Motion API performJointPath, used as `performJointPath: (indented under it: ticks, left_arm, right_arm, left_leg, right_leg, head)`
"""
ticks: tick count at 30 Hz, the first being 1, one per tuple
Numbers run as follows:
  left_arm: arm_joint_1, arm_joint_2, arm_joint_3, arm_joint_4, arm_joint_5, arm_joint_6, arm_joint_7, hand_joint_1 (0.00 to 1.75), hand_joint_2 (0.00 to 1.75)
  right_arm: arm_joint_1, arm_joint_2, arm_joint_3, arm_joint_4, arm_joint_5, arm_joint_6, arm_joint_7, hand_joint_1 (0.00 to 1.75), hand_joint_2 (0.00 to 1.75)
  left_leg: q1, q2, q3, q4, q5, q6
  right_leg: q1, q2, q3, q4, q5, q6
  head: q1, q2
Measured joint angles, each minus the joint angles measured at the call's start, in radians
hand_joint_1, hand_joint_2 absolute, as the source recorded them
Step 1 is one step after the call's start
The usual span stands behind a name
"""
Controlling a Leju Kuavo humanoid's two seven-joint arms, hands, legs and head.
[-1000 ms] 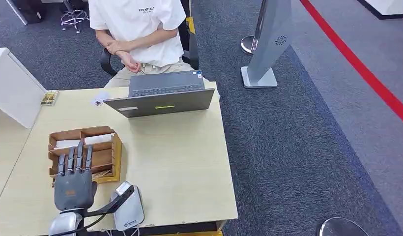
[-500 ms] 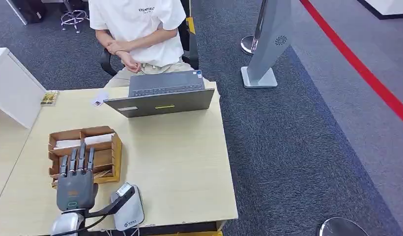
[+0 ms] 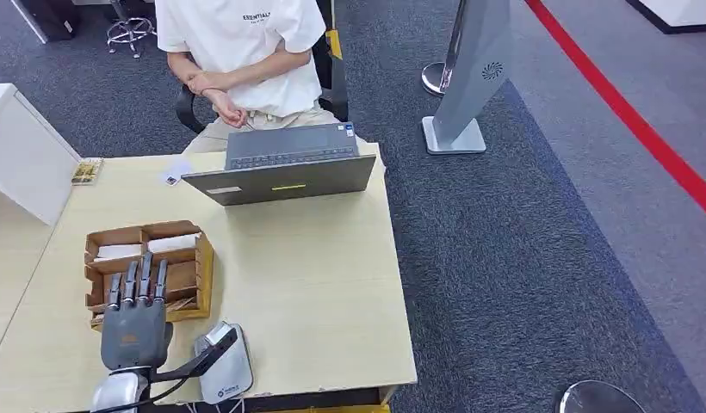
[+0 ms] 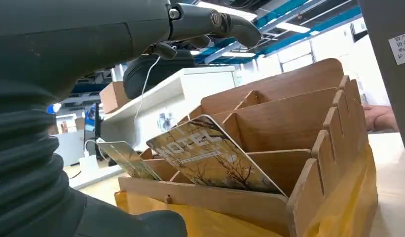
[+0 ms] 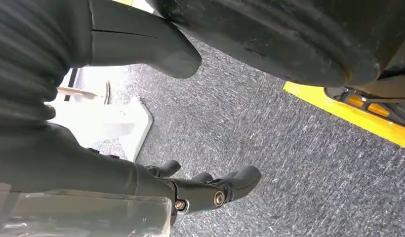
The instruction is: Pass the card to the sensor for recognition and then transmit it.
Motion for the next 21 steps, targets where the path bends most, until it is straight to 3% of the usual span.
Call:
performJointPath:
  ticks: [10,11,12,21]
  left_arm:
    - [-0.003,-0.002,0.001,0.014,0.002,0.000,-0.003,0.00,1.75]
    - [-0.003,-0.003,0.001,0.016,0.002,-0.001,-0.003,0.07,1.75]
    - [-0.003,-0.004,0.002,0.017,0.003,-0.001,-0.003,1.75,1.75]
    - [-0.004,-0.004,0.002,0.025,0.005,0.000,-0.021,1.75,1.75]
  right_arm:
    - [0.000,0.000,0.000,0.000,0.002,0.000,0.000,0.00,1.75]
    - [0.000,0.000,0.000,0.000,0.002,0.000,0.000,0.00,1.75]
    - [0.000,0.001,0.000,0.000,0.002,0.000,0.000,0.00,1.75]
    - [0.000,0.001,0.000,0.000,-0.007,0.002,-0.013,0.00,1.75]
  left_leg:
    - [0.000,0.000,0.000,0.000,0.000,0.000]
    - [0.000,0.000,0.000,0.000,0.000,0.000]
    - [0.000,0.000,0.000,0.000,0.000,0.000]
    - [0.000,0.000,0.000,0.000,0.000,0.000]
  right_leg:
    - [0.000,0.000,0.000,0.000,0.000,0.000]
    - [0.000,0.000,0.000,0.000,0.000,0.000]
    - [0.000,0.000,0.000,0.000,0.000,0.000]
    - [0.000,0.000,0.000,0.000,0.000,0.000]
  head:
    - [0.000,0.000]
    - [0.000,0.000]
    - [0.000,0.000]
    - [0.000,0.000]
